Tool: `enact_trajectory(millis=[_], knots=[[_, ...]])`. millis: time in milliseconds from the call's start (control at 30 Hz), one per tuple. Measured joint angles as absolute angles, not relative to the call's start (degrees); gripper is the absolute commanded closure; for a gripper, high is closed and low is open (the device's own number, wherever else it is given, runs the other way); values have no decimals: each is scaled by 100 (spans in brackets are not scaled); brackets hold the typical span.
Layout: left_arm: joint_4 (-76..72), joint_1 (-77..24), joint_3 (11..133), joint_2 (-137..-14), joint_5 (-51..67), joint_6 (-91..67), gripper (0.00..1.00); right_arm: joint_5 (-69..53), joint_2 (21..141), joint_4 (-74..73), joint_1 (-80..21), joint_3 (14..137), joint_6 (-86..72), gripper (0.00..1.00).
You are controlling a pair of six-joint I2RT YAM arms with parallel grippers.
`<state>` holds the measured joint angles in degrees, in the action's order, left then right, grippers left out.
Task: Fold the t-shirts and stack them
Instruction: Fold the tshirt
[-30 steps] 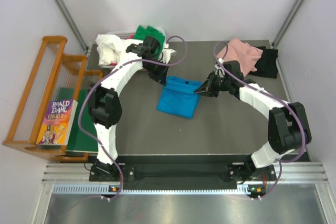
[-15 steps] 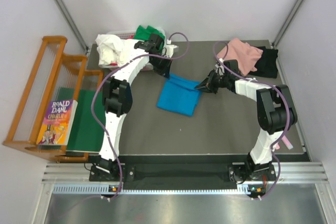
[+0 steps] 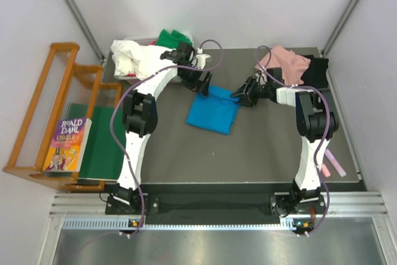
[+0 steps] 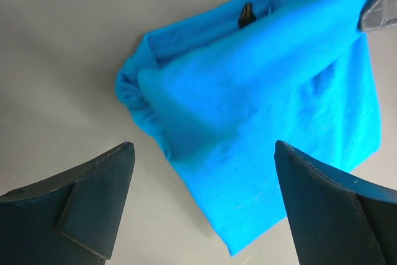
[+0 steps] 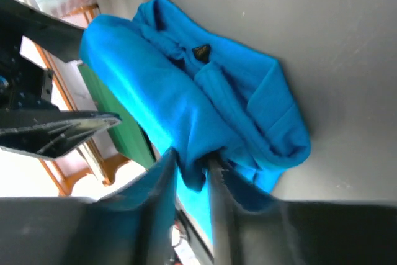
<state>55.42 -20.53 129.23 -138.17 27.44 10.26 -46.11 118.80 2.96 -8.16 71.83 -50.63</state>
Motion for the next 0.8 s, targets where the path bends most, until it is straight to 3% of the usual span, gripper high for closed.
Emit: enact_trajectory(millis=[33, 67, 100, 400, 633, 800], knots=[[5511, -2045, 12833, -13764, 2744, 1026, 1, -4630, 11907, 246, -814, 7216, -5083, 29], [5461, -2032, 12693, -13675, 2742, 1024, 1, -4657, 11926, 202, -810, 7271, -5030, 11], [5463, -2010, 12562, -13585, 2724, 1022, 1, -4670, 11942, 113, -805, 7356, -4987, 2], [5524, -1678, 11546, -12033, 3063, 1063, 1, -4364, 11719, -902, -781, 7741, -4294, 0], [5579, -1743, 11314, -10202, 3688, 1225, 1, -3857, 10589, -1671, -770, 7738, -3946, 0], [5614, -1752, 10361, -8980, 3566, 1496, 1, -4012, 10012, -1627, -913, 7931, -3940, 1]])
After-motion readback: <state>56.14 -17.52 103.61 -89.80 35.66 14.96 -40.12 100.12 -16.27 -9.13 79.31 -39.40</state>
